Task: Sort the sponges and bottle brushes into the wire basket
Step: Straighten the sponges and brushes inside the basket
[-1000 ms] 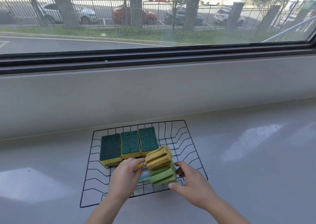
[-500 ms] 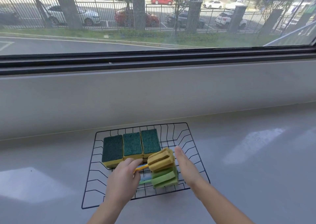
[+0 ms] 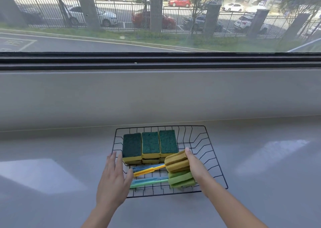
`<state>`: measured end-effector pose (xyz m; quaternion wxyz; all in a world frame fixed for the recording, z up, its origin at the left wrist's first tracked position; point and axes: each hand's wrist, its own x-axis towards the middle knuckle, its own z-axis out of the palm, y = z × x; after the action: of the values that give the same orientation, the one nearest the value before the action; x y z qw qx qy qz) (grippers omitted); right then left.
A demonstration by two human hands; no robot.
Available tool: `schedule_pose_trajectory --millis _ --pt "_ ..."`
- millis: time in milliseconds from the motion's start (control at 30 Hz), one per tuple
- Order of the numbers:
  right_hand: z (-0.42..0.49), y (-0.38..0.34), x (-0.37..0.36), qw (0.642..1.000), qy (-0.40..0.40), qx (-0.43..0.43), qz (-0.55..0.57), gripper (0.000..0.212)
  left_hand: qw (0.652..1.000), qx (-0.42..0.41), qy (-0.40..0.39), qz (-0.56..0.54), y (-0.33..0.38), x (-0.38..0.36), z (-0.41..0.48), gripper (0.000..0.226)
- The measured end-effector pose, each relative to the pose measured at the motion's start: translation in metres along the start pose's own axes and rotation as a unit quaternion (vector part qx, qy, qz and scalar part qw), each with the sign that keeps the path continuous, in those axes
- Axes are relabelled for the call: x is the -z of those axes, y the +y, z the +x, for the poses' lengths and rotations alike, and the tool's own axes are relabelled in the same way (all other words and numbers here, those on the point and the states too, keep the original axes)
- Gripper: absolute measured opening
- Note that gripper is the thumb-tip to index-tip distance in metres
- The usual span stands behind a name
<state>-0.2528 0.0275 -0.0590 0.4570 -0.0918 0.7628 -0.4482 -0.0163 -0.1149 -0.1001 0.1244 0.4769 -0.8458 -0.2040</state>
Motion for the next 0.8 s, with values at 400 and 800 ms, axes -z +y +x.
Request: schedule_pose_trajectory --millis 400,800 --pt "-0.005 -0.001 0.009 1.0 -0.006 0.005 0.003 0.067 1.0 0.009 -0.003 -0.009 0.009 0.004 0.001 0.066" --pt "-0.035 -0.013 0.024 0.986 0.063 0.136 -0.079 0.045 0.999 -0.016 0.024 0.019 0.02 0.027 -0.003 0.064"
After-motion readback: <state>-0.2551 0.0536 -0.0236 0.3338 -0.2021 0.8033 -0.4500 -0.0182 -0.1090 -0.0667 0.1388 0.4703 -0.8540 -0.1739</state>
